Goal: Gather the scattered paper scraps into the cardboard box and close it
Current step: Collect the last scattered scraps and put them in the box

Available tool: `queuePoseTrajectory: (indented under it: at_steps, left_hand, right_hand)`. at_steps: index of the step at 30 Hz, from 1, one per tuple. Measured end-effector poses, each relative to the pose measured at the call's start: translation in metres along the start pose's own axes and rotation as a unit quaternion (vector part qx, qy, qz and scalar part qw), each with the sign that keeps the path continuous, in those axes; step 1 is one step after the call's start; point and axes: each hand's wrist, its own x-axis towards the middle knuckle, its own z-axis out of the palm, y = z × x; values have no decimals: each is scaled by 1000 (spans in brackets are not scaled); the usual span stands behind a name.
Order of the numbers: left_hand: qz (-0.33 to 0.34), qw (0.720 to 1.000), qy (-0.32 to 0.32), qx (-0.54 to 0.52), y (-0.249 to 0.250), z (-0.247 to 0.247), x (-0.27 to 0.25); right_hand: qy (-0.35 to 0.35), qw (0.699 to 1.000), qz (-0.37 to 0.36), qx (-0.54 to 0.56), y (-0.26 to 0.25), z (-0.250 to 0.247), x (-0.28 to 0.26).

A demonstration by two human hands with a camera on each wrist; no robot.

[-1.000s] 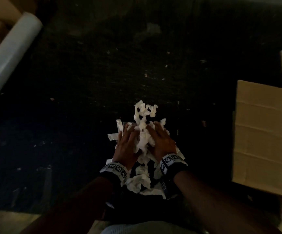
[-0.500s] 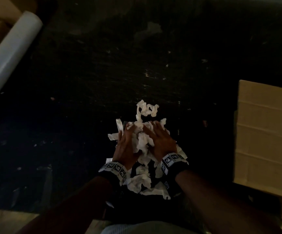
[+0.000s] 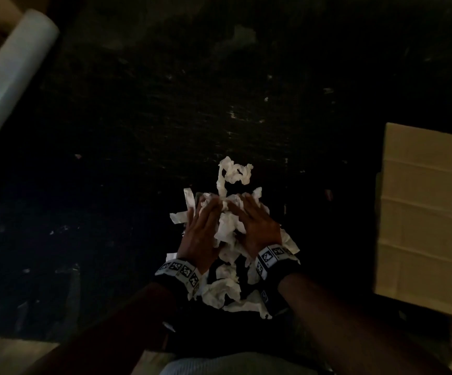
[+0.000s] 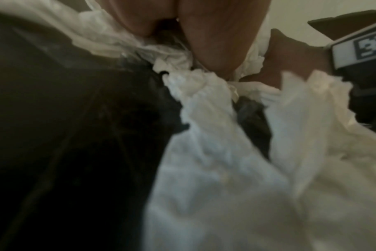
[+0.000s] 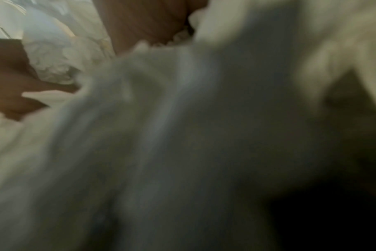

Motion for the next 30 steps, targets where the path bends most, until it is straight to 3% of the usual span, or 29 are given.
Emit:
queuePoseTrajectory:
  at_steps: [8, 14, 18, 25, 30]
  left_hand:
    - [8, 1000, 2, -19, 1, -1, 0]
    - [-61, 988, 29, -137, 8, -4, 0]
    - [-111, 976, 35, -184, 13, -5, -1]
    - [20, 989, 72, -130, 33, -34, -5]
    - [21, 985, 108, -135, 61, -73, -1]
  right_hand:
    - [-7, 1000, 19, -11, 0, 3, 2]
    - [37, 999, 11, -13, -6, 0, 8]
    - [26, 999, 19, -2, -11, -5, 7]
    - [46, 999, -5, -1, -29, -43, 4]
    - [70, 997, -14, -8, -43, -81, 11]
